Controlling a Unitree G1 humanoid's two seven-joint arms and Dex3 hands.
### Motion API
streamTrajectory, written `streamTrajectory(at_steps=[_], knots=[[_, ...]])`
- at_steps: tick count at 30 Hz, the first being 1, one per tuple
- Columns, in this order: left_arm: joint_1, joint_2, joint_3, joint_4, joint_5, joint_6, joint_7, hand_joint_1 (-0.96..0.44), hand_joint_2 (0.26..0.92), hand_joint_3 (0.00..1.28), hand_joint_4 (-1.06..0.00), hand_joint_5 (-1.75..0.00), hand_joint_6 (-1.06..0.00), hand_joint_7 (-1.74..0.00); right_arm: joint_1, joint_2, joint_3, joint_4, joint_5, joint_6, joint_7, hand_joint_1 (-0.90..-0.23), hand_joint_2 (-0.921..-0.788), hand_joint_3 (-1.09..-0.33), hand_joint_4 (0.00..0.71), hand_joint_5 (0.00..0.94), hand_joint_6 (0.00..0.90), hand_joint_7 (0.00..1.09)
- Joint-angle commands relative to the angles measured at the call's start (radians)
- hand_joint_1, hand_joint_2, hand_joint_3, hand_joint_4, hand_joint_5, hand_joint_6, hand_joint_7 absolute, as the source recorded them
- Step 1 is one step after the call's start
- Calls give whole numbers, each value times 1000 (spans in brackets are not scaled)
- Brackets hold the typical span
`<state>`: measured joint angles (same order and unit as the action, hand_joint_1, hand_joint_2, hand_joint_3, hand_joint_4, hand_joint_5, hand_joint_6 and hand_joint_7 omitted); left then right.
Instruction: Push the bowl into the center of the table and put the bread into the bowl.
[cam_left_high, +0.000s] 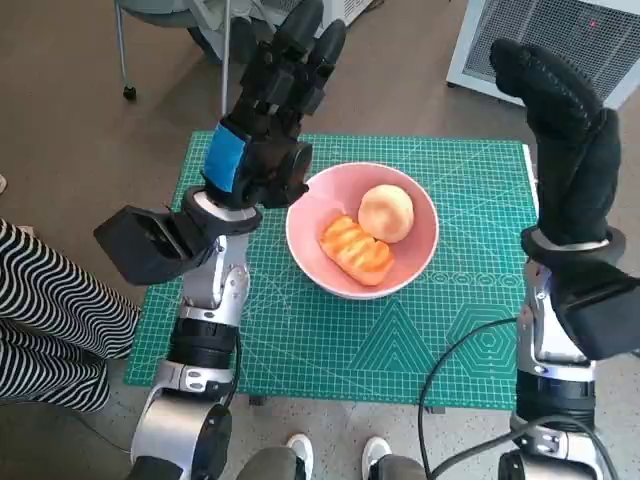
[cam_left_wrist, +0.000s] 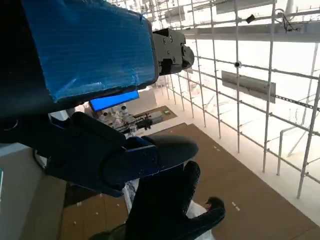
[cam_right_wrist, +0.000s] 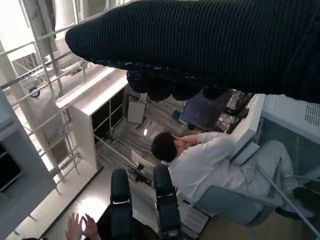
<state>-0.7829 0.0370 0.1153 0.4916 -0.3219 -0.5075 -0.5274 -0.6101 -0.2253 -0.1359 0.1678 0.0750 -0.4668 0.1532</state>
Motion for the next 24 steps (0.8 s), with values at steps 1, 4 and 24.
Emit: streamTrajectory(at_steps=[1,4,24], knots=[[10,5,2,-16,-8,6,-4,-752,921,602,-19,-55,1,-243,22,8,-1,12,2,3,-7,-731,-921,-708,169,0,-1,526],[8,5,4,-12,-11,5,-6,-752,921,602,-18,-57,1,-244,23,10,-2,10,0,6,-11,-731,-921,-708,169,0,-1,525],[11,-2,6,-21,-13,16,-4,-743,921,594,-9,-202,1,-320,25,12,1,2,-6,10,-25,-747,-921,-705,160,0,-1,525]])
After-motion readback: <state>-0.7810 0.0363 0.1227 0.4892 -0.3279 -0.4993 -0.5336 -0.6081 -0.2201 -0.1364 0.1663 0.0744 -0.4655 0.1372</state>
